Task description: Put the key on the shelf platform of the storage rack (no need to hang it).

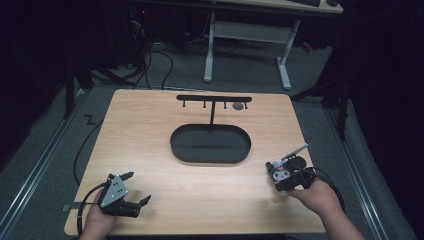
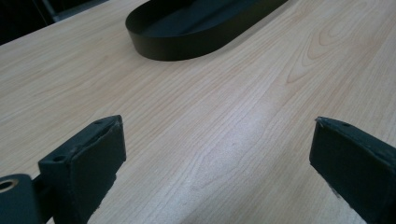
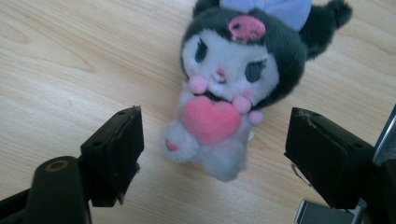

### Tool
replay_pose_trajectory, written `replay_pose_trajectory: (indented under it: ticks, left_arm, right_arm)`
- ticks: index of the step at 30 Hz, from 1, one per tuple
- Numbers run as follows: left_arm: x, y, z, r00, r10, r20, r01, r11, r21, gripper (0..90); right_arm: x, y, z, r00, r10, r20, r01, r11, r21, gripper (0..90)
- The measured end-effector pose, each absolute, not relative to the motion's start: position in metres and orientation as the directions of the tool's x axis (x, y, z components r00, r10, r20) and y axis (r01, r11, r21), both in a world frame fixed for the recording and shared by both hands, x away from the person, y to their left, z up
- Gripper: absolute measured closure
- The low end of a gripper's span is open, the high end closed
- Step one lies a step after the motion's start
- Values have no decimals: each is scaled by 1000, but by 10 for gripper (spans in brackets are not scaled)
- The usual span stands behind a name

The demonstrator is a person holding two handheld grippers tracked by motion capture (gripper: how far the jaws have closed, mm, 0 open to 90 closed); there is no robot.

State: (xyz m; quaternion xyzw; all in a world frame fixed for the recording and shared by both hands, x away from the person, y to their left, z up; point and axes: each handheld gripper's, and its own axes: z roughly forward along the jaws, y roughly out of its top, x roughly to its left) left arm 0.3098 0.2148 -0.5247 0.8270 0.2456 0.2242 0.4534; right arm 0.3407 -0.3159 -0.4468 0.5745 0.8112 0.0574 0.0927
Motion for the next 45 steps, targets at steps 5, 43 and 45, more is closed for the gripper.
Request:
replay_pose_trajectory:
  ticks: [5, 43, 45]
  left_arm:
    - [312, 209, -524, 787, 598, 153, 191, -471, 861, 42]
    - [313, 210, -527, 792, 593, 145, 212, -491, 845, 47]
    - [313, 211, -526, 787, 600, 142, 210, -478, 853, 47]
  right_arm:
    - [337, -319, -459, -318, 946, -62, 928, 324, 186, 210]
    - [347, -305, -454, -326, 943, -67, 917, 333, 220, 463]
    - [348, -301, -452, -335, 939, -71, 911, 343, 230, 464]
